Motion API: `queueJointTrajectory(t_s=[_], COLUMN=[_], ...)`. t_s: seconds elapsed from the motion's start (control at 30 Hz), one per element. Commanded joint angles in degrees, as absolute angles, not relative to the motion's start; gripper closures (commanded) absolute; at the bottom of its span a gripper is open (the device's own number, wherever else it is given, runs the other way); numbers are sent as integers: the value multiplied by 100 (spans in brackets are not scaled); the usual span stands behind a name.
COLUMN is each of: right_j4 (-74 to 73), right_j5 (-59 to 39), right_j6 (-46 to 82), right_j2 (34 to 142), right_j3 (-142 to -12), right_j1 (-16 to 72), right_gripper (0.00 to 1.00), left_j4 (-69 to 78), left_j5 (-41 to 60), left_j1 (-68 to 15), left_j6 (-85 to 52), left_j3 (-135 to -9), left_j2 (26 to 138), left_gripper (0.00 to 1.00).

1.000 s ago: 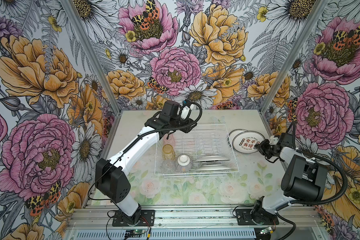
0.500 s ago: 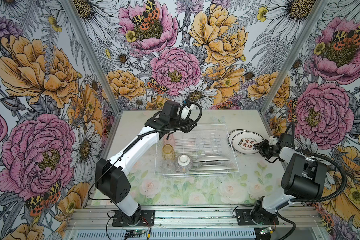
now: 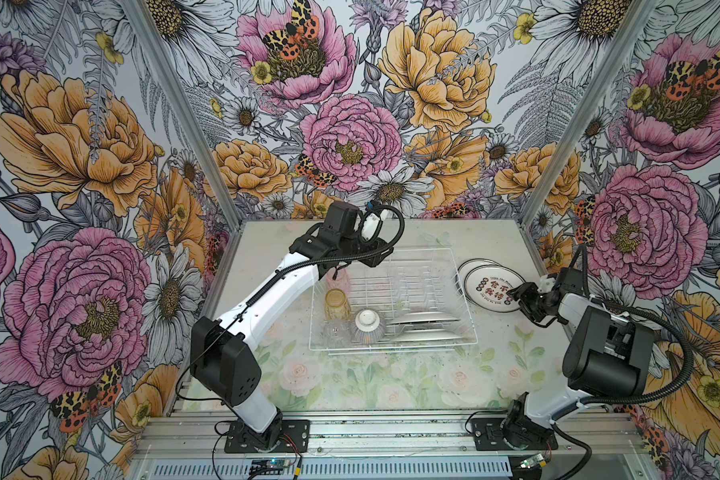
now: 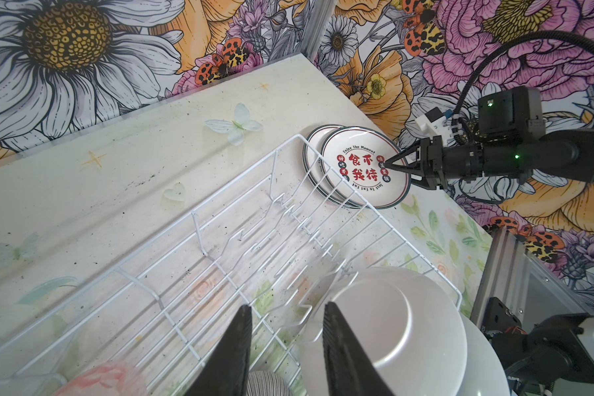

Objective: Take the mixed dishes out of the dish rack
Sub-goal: 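Open the right gripper to release the plate onto the stack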

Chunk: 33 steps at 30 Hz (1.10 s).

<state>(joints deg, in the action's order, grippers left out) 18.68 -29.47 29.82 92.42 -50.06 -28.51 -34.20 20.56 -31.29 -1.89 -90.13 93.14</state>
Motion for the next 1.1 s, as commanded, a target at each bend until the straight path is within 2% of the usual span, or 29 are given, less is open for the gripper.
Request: queueJointTrajectory(t_s=[0.0, 0.13, 0.43, 0.5, 1.07], right_j4=[1883, 1932, 1951, 1968, 2046], right_j5=[-2738, -2649, -2305, -2213, -1926], right_j6=[2835, 2804, 2862, 2882, 2920], right_j2=[9306, 9396, 9607, 9666, 10055], right_j3=[-5093, -5175, -5399, -5486, -5923], right_j1=[-2815, -2762, -2380, -2296, -1980], right_gripper=[41, 33, 24, 19, 16], left_j4=[-3438, -3443, -3460, -3499, -3582], left_j5=[2049, 2033, 2027, 2005, 1968], left_j1=[-3155, -3155, -3140, -3138, -3110], left_j6=[-62, -58, -2, 17, 97], left_j3=[-9101, -9059, -9007, -9009, -8859], left_j2=[9308, 9299, 9290, 9290, 9211], left_gripper=[64, 64, 64, 64, 64])
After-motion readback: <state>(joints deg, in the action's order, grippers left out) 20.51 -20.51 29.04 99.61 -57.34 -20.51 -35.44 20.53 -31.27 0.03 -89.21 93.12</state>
